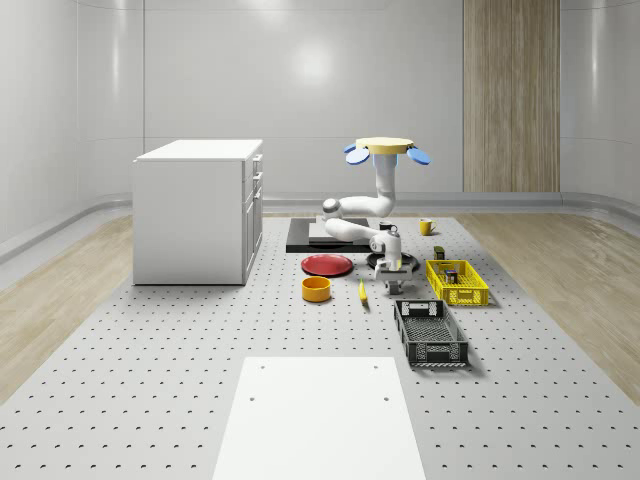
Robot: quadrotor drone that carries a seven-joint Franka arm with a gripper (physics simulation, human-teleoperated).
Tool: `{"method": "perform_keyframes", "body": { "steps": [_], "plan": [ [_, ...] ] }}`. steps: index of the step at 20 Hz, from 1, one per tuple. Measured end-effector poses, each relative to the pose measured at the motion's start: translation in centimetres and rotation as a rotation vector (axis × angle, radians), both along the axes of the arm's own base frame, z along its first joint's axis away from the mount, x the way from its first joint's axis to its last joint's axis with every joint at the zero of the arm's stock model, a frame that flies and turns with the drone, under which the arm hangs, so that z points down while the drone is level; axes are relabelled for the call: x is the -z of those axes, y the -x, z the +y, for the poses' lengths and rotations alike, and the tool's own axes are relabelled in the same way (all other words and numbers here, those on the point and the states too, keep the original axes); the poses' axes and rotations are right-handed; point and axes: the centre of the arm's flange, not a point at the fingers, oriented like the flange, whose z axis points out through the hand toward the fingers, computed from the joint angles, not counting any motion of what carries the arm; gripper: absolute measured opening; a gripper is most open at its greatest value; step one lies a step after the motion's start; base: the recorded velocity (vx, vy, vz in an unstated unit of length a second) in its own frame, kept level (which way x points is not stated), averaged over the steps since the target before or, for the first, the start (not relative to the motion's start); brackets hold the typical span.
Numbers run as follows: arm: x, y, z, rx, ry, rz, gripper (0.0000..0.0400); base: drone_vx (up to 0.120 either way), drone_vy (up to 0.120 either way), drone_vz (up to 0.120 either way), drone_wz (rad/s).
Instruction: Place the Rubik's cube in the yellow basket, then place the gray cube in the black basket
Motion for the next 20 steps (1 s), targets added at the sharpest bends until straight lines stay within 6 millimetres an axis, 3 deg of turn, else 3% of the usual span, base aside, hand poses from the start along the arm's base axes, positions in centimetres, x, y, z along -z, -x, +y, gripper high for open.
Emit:
{"method": "perform_keyframes", "body": {
  "steps": [5, 13, 20],
  "plan": [
    [0.0, 0.0, 0.0, 0.0, 0.0, 0.0, 0.026, 0.0, 0.0, 0.0, 0.0],
    [0.5, 0.0, 0.0, 0.0, 0.0, 0.0, 0.0251, 0.0, 0.0, 0.0, 0.0],
    [2.3, 0.0, 0.0, 0.0, 0.0, 0.0, 0.025, 0.0, 0.0, 0.12, 0.0]
  ]
}}
